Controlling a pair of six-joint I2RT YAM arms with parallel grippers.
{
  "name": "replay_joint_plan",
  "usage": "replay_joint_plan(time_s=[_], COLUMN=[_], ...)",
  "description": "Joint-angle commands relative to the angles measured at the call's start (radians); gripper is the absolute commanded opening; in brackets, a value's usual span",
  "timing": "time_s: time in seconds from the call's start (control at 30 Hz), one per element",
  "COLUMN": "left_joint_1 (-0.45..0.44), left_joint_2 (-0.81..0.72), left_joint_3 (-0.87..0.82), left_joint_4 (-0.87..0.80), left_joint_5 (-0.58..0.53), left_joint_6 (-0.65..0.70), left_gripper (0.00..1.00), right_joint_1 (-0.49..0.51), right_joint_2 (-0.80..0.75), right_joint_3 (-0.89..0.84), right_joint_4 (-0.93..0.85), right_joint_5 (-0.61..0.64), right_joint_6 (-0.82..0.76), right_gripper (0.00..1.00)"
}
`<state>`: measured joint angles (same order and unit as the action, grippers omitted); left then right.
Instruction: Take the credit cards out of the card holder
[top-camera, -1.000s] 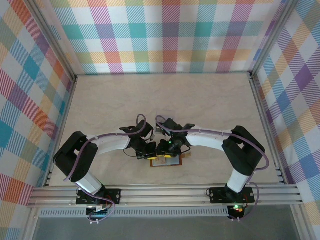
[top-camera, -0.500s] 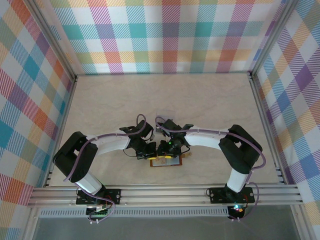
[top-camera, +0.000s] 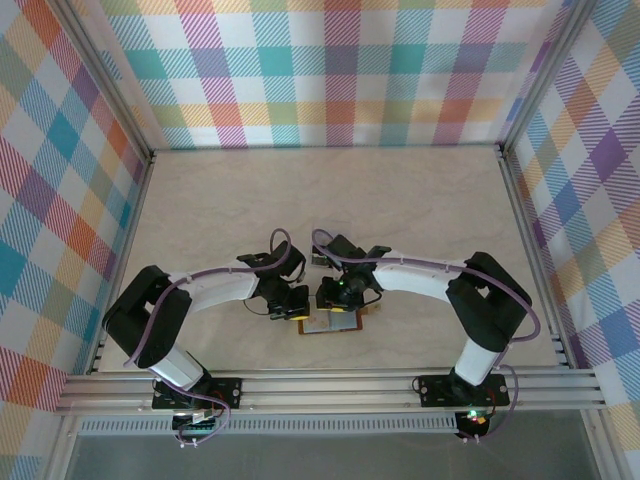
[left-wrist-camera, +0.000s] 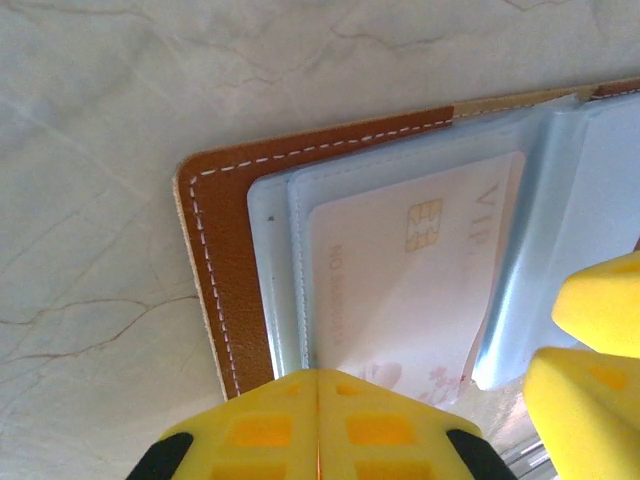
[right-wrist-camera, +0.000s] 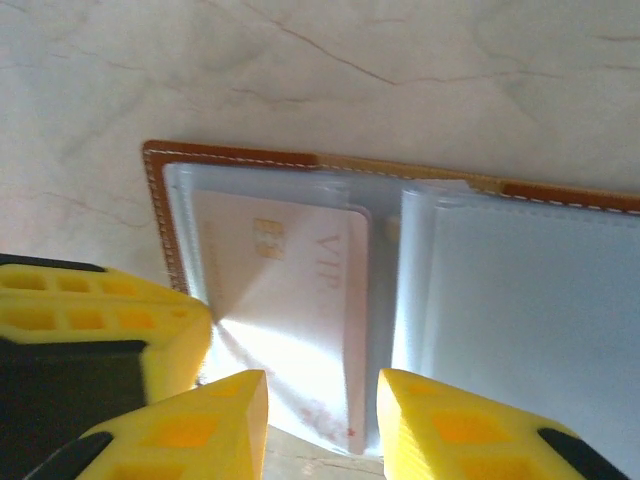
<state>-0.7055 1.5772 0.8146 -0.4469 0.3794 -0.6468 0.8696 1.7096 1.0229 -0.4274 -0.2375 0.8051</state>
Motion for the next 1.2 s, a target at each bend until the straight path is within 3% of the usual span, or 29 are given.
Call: replay_joint_plan(time_s=[0.0, 0.23, 0.63, 0.93, 1.17], left_joint_1=[-0.006, -0.006, -0.006, -0.006, -0.006], left_joint_2=[-0.011, -0.007, -0.004, -0.009, -0.018], left_joint_3=[0.015, -0.002, -0.002, 0.003, 0.04], left_joint_4=[-0.045, -0.026, -0.029, -0.052, -0.073], left_joint_5=[-0.017, -0.008, -0.005, -0.029, -0.024], left_joint_6=[0.018, 0.014, 0.015, 0.02, 0.027], left_gripper=[0.07, 0.02, 0.02, 0.08, 0.08], right_joint_1=[-0.004, -0.004, -0.004, 0.001, -0.007], right_joint_2=[-0.006, 0.038, 0.067, 0.058, -0.05], right_joint_3=[-0.013, -0.02, -0.024, 0.025, -0.013], right_joint_4=[0.048, 0.08, 0.046, -0.125, -0.021], right_joint_5=[-0.051, -0.06, -0.021, 0.12, 0.021], right_joint_6=[0.019, 0.025, 0.013, -0.044, -0.018], right_gripper=[0.35, 0.34, 0.33, 0.32, 0.35])
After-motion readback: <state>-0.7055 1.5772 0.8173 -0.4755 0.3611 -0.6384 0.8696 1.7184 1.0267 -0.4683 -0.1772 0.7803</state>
